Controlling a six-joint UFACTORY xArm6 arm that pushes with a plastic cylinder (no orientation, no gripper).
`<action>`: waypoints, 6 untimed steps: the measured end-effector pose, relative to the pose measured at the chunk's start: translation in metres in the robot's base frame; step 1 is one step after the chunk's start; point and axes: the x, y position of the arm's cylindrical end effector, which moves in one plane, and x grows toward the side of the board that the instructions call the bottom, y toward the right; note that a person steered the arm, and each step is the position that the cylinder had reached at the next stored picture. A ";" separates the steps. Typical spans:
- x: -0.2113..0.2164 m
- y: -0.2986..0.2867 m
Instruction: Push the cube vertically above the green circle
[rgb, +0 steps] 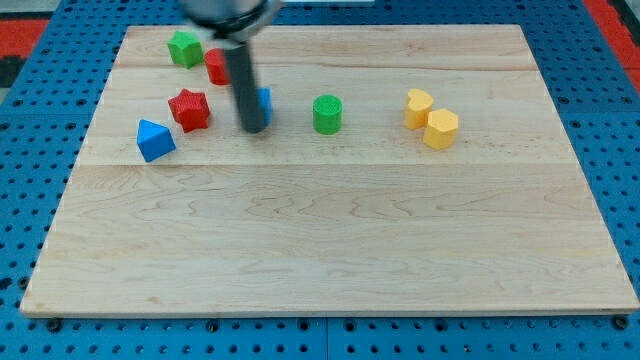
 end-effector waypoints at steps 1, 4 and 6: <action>-0.030 0.022; -0.058 0.021; -0.074 0.003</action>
